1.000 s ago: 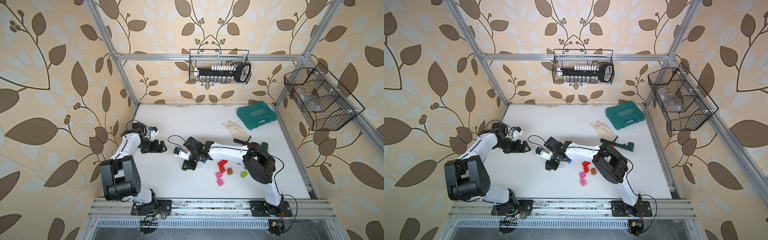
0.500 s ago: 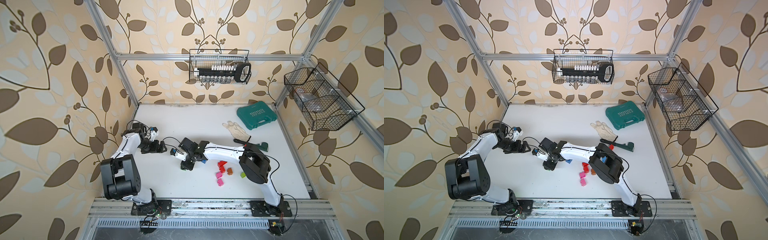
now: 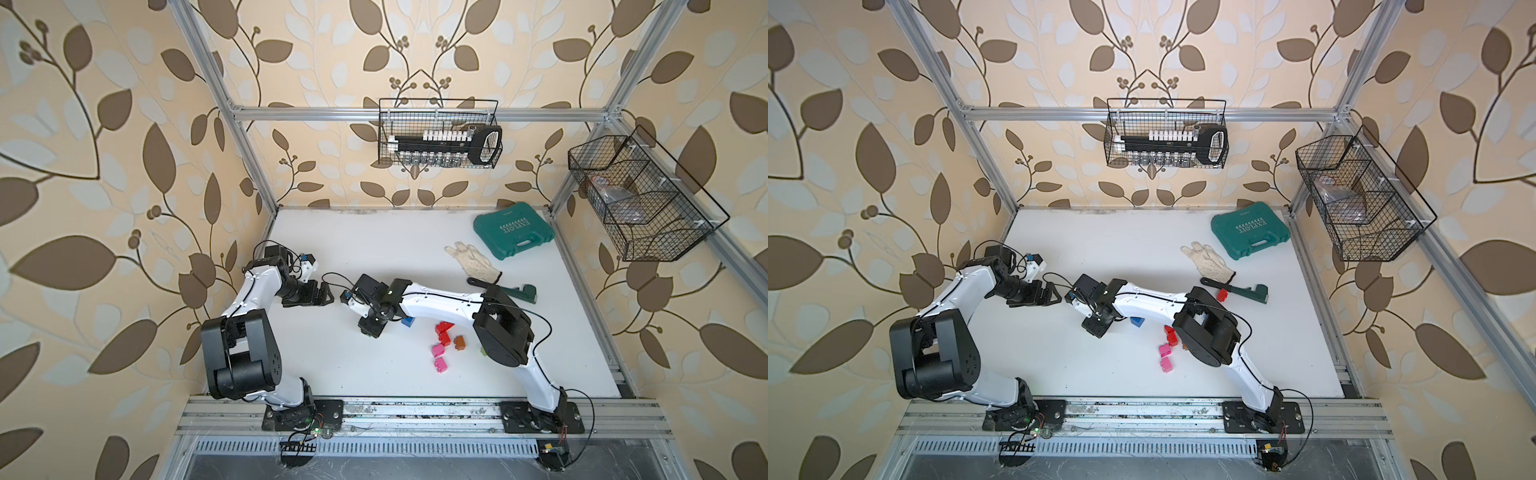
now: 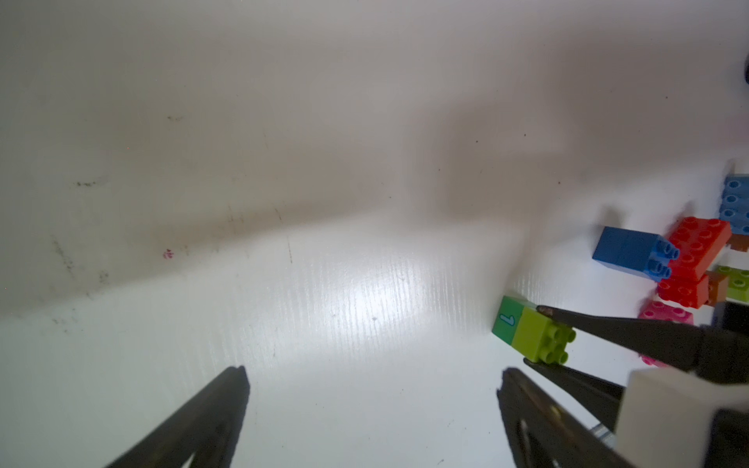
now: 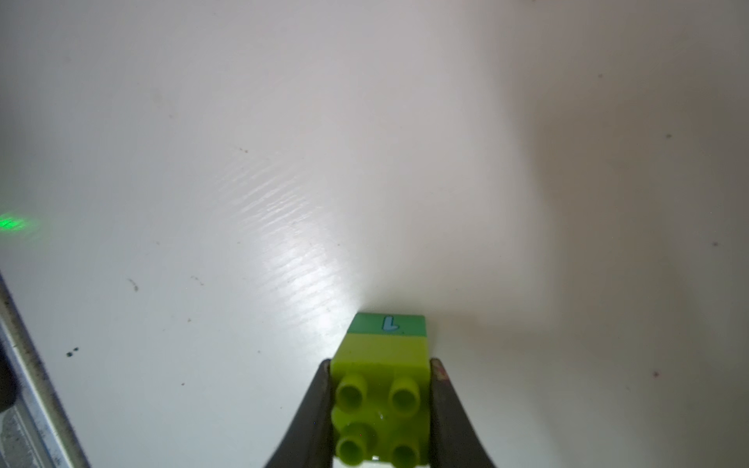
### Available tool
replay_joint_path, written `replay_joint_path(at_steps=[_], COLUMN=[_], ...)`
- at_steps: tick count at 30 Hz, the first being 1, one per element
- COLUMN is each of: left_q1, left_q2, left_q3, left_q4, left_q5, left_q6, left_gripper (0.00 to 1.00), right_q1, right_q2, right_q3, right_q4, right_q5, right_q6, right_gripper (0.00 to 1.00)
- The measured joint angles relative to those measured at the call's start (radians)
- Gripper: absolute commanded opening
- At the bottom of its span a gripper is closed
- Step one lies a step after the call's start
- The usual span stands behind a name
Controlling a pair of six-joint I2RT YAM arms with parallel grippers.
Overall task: Assemble the letter h with lego
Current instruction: Move the lego brick at the center of the board.
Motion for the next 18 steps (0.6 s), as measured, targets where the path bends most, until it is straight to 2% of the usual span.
replay_joint_path(at_steps=[3,6,11,18], left_q1=[0.000,0.000,0.000,0.000], left_q2=[-0.014,-0.048,-0.073,-0.073], left_q3=[0.000,-0.005,-0.005,-0.006], left_q4=[0.001,0.005,0.009,0.009], left_q5=[0.000,-0.002,0.000,0.000], left_q6=[0.000,0.000,0.000,0.000], left_gripper=[0.99,0.99,0.99,0.99], right_q1=[-0.042,-0.133,-0.244,-0.232], right_q2=[-0.037,-0.076,-0.088,-0.088], right_q3=[-0.048,-0.110,-0.134,-0.131], right_q4=[-0.003,0.024,0.064,0.024], right_q5=[0.024,0.021,0.037,0.080], right_q6=[0.080,0.137,0.155,0.146], right_gripper=[0.22,0.22,0.27,0.51])
